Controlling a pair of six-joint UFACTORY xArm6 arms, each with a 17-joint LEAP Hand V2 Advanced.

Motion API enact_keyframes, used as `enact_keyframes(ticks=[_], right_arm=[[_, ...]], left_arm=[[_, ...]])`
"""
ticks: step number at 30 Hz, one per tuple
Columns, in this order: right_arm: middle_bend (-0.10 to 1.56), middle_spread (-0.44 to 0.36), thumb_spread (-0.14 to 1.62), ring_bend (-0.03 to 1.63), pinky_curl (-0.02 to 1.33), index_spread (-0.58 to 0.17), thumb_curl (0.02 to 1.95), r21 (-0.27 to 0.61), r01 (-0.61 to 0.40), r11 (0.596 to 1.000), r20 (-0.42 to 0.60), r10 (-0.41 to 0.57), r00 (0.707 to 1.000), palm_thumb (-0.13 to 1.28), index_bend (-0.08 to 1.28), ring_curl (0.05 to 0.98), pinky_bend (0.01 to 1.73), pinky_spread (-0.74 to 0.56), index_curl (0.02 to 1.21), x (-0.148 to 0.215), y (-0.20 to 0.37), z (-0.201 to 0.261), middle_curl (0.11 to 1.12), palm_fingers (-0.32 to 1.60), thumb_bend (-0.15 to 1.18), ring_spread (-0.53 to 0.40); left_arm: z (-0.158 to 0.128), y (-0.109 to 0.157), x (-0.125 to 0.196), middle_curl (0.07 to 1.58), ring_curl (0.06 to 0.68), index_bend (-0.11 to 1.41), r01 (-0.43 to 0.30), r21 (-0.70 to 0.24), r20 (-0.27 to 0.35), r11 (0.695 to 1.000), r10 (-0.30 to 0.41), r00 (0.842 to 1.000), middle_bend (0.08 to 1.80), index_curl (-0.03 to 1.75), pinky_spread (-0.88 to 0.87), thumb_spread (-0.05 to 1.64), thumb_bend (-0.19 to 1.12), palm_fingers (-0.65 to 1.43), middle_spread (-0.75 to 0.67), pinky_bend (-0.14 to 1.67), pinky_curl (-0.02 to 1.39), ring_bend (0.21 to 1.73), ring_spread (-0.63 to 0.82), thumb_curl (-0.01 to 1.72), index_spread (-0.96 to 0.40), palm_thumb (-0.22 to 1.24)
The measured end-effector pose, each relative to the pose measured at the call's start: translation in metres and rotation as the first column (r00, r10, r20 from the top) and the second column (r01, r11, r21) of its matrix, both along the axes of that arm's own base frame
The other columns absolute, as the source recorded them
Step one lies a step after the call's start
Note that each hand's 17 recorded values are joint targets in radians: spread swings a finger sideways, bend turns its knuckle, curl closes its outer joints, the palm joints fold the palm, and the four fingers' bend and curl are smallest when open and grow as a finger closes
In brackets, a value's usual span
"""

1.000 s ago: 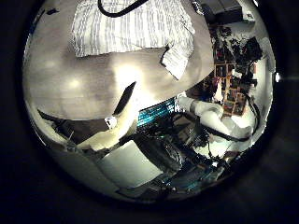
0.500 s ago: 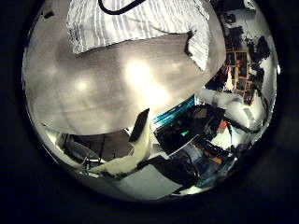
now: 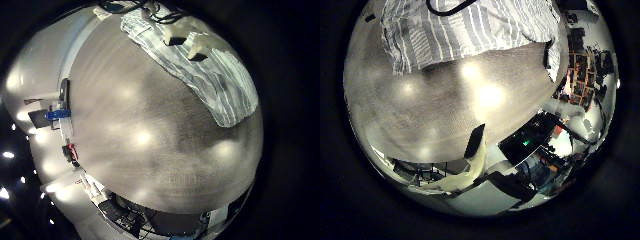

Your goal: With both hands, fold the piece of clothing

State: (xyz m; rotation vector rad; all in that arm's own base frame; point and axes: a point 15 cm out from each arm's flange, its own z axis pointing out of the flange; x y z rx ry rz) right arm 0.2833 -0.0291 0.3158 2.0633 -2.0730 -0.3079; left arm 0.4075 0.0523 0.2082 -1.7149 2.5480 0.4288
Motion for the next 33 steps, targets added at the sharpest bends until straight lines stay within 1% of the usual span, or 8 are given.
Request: enact_keyframes(ticks=[4,10,15,21,25,26,30,33], right_arm=[[0.26,-0.013,1.22,0.45,0.23,-0.379,0.25,0.002,-0.022,1.0,-0.031,0.022,0.999,0.24,0.14,0.212,0.47,0.38,0.28,0.01,0.006,-0.013,0.36,0.25,-0.02,0.138],[0.21,-0.006,1.14,0.47,0.26,-0.366,0.26,-0.005,-0.078,0.997,-0.119,0.077,0.99,0.24,0.12,0.224,0.52,0.38,0.25,0.022,0.012,-0.035,0.35,0.12,-0.02,0.14],[0.21,0.016,1.07,0.47,0.27,-0.362,0.27,-0.054,-0.122,0.991,-0.2,0.108,0.974,0.23,0.12,0.231,0.54,0.37,0.23,0.034,0.003,-0.057,0.35,0.05,-0.03,0.152],[0.22,0.027,0.99,0.48,0.28,-0.371,0.28,-0.057,-0.138,0.989,-0.272,0.117,0.955,0.17,0.13,0.234,0.55,0.35,0.22,0.034,0.002,-0.084,0.35,0.01,-0.03,0.167],[0.22,0.032,0.97,0.48,0.28,-0.372,0.29,-0.06,-0.157,0.986,-0.26,0.136,0.956,0.17,0.13,0.236,0.54,0.35,0.22,0.045,0.006,-0.1,0.35,0.0,-0.03,0.17],[0.23,0.032,0.96,0.48,0.28,-0.372,0.29,-0.061,-0.163,0.985,-0.254,0.142,0.957,0.17,0.13,0.237,0.55,0.35,0.22,0.048,0.008,-0.104,0.35,0.0,-0.03,0.17],[0.23,0.033,0.95,0.48,0.29,-0.368,0.29,-0.062,-0.187,0.98,-0.272,0.164,0.948,0.17,0.14,0.239,0.55,0.34,0.21,0.052,0.015,-0.122,0.35,0.0,-0.03,0.171],[0.23,0.034,0.95,0.49,0.29,-0.364,0.3,-0.084,-0.201,0.976,-0.293,0.168,0.941,0.18,0.14,0.242,0.54,0.34,0.21,0.053,0.01,-0.132,0.35,-0.01,-0.03,0.171]], left_arm=[[-0.008,-0.001,0.004,0.34,0.19,0.21,-0.009,0.001,-0.015,1.0,0.009,1.0,0.19,0.38,0.26,0.92,-0.02,0.16,0.18,0.4,0.39,0.63,0.32,0.33,-0.05,0.26],[-0.015,-0.002,0.014,0.34,0.183,0.22,-0.023,0.008,-0.027,1.0,0.023,0.999,0.2,0.41,0.22,0.93,-0.02,0.23,0.14,0.36,0.37,0.6,0.29,0.33,-0.07,0.29],[-0.019,-0.002,0.021,0.37,0.174,0.22,-0.041,0.012,-0.041,0.999,0.041,0.998,0.25,0.43,0.19,0.94,-0.03,0.31,0.07,0.31,0.35,0.57,0.24,0.33,-0.09,0.31],[-0.026,-0.002,0.023,0.41,0.164,0.25,-0.053,0.012,-0.054,0.999,0.053,0.997,0.33,0.46,0.15,0.96,-0.02,0.4,-0.05,0.24,0.33,0.55,0.18,0.33,-0.13,0.33],[-0.025,-0.003,0.024,0.47,0.157,0.28,-0.062,0.016,-0.061,0.998,0.063,0.996,0.49,0.5,0.06,0.98,-0.01,0.61,-0.19,0.21,0.32,0.55,0.05,0.33,-0.19,0.38],[-0.024,-0.003,0.025,0.47,0.16,0.28,-0.064,0.016,-0.062,0.998,0.064,0.996,0.5,0.51,0.04,0.98,-0.01,0.63,-0.2,0.22,0.32,0.56,0.03,0.33,-0.2,0.39],[-0.024,-0.002,0.03,0.57,0.182,0.28,-0.07,0.017,-0.063,0.997,0.071,0.996,0.7,0.57,-0.15,1.0,-0.01,0.85,-0.36,0.29,0.34,0.63,-0.19,0.34,-0.28,0.45],[-0.022,-0.002,0.033,0.62,0.214,0.29,-0.076,0.017,-0.062,0.997,0.076,0.995,0.77,0.63,-0.32,1.01,0.0,0.96,-0.43,0.37,0.37,0.69,-0.34,0.35,-0.35,0.52]])
